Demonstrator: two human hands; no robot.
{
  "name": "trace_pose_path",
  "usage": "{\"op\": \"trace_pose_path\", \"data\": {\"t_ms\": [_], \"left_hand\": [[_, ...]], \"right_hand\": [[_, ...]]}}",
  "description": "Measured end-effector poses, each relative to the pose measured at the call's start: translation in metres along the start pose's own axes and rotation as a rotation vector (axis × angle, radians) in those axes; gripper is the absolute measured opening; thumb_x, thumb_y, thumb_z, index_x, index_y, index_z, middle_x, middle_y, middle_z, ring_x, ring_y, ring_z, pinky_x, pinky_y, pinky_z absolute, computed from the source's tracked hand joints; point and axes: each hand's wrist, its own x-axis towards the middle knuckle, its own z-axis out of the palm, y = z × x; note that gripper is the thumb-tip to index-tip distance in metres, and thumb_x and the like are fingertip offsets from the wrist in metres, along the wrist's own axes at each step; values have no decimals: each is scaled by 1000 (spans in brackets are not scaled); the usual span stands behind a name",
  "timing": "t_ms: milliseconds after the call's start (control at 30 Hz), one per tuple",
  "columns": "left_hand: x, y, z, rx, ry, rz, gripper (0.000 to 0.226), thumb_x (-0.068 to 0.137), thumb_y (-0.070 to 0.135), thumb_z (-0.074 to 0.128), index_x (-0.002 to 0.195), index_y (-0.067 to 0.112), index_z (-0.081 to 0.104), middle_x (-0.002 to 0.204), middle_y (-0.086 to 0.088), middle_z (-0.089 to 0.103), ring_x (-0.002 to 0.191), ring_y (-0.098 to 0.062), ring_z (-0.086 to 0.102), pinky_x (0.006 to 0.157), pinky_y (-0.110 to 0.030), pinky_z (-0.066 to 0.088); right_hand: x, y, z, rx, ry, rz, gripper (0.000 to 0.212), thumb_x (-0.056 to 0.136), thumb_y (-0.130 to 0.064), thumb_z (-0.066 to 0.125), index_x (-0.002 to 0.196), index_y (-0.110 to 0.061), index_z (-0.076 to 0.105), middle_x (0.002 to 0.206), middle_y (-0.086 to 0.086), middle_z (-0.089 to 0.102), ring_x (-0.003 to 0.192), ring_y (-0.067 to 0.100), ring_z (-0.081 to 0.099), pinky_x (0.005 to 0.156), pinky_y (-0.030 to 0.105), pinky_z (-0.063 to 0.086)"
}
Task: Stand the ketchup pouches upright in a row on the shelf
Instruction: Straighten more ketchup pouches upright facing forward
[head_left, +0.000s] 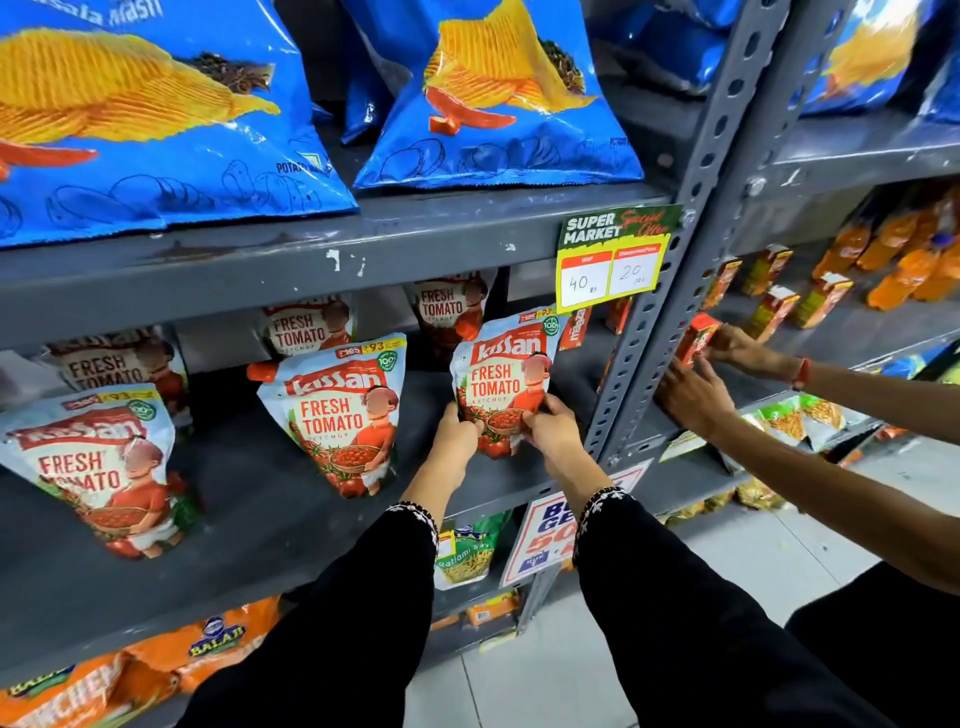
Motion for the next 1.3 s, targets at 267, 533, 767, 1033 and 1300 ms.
{"op": "trace_pose_path", "data": {"t_ms": [267, 533, 767, 1033, 1300], "left_hand": [[-34, -19, -18, 183, 299, -100, 39, 93, 14, 52, 128, -2, 52, 135, -19, 55, 112, -29, 55, 89, -31, 44], [-68, -26, -107, -127, 900, -77, 53, 80, -1, 62, 129, -7, 42, 137, -28, 45, 125, -39, 47, 101, -41, 39], [-52, -19, -181, -32, 369, 58, 74, 80, 3, 70, 144, 6, 33, 149, -19, 38, 136, -28, 40, 109, -38, 37], [-48, -21, -182, -20, 476, 111, 47, 85, 6, 64, 130, 4, 50, 131, -21, 56, 119, -31, 56, 102, -48, 48], [-50, -20, -190, -4, 433, 79, 53, 86, 5, 63, 136, 4, 44, 134, -21, 54, 121, -31, 55, 104, -47, 47]], "right_hand": [[-38, 11, 35, -264, 60, 143, 38, 83, -14, 61, 117, 3, 59, 106, 21, 64, 87, 31, 60, 86, 44, 57], [-81, 36, 123, -404, -323, -28, 33, 73, -7, 76, 102, -4, 62, 99, 14, 64, 103, 26, 60, 87, 36, 48], [-98, 25, 145, -135, -471, -68, 35, 83, 7, 63, 113, -6, 51, 106, 13, 62, 91, 29, 65, 67, 29, 56], [-107, 22, 158, -144, -452, -56, 39, 88, 5, 57, 126, 2, 48, 128, 25, 60, 82, 28, 66, 49, 23, 50], [-105, 27, 164, -123, -407, -1, 46, 87, 2, 61, 130, -1, 46, 124, 18, 62, 107, 34, 63, 75, 33, 53]]}}
